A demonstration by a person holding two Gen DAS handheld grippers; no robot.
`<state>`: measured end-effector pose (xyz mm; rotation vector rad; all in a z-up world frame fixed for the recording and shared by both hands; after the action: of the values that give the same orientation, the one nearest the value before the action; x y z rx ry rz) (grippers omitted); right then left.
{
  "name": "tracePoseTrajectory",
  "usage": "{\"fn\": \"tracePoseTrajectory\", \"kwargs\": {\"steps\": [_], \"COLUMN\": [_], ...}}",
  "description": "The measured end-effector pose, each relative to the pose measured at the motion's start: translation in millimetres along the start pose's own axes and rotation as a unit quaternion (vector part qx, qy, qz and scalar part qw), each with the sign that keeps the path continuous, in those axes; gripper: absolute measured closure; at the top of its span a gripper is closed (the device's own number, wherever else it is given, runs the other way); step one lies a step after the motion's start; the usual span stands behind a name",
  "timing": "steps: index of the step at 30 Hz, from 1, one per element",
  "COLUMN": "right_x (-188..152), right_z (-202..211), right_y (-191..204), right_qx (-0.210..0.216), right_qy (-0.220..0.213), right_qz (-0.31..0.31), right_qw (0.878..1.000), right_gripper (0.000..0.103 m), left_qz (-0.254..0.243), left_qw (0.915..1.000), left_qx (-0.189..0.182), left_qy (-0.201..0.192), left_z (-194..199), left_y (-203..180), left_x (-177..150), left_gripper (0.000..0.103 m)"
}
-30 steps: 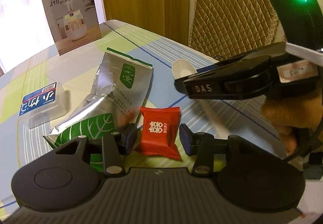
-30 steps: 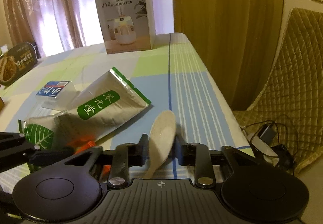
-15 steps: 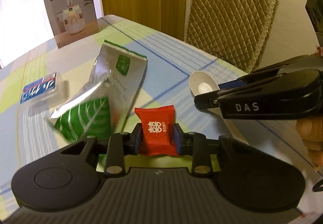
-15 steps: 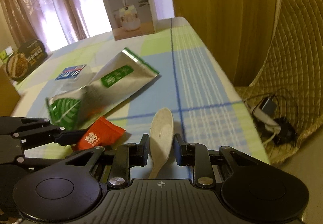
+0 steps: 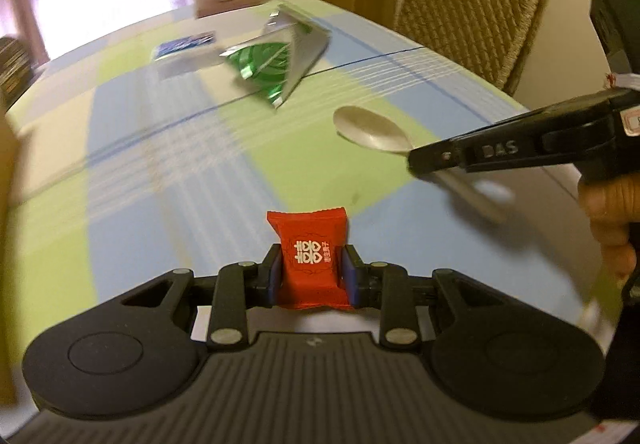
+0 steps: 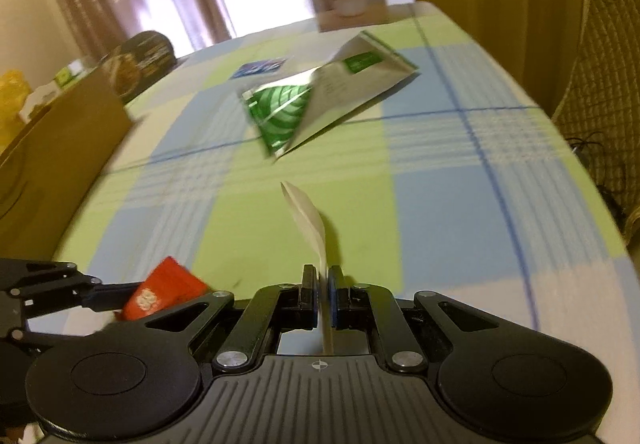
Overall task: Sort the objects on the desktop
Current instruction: 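Lift the red packet and the spoon toward the cardboard box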
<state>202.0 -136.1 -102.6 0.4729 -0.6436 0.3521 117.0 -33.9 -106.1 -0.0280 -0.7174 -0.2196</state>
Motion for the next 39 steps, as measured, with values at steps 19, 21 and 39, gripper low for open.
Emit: {"fn": "tracePoseTrajectory", "kwargs": {"steps": [19,21,39], "right_x": [1.7,4.4,13.0], "right_z": [-21.4,-23.1,-40.1], "right_y": [23.4,22.9,23.8], "right_qx": [-0.039,-0.039,-0.051], "right_qy": [-0.030,-0.033,-0.034], "right_qz": [0.079,0.079,0.101], "right_qw": [0.996,0.996,0.993], "right_gripper": [0.044,0.044,0.044], "left_qz": [0.049,0.046,0.019], "left_qw": [0.9983,0.9984,0.9991], "left_qx": [-0.005,-0.006,0.029], "left_qy": [-0.030,-0.033,-0.023], "left_z": [1.9,0.2,7.2], "left_y": [26.8,24.8,19.2], "left_x": [-5.2,-4.1,-11.0], "left_gripper": [0.050,0.049,0.071]}}
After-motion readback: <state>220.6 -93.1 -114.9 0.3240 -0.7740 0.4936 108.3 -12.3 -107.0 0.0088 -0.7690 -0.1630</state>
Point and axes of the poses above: each gripper's, at about its wrist camera, not at the fingertips, and z roughly against the way its jaws point, y to its left, x to its top, the point moved 8 cm from there along -z, roughly the way its jaws point, and after that the axes turned 5 degrees about x, right-handed, at the moved point
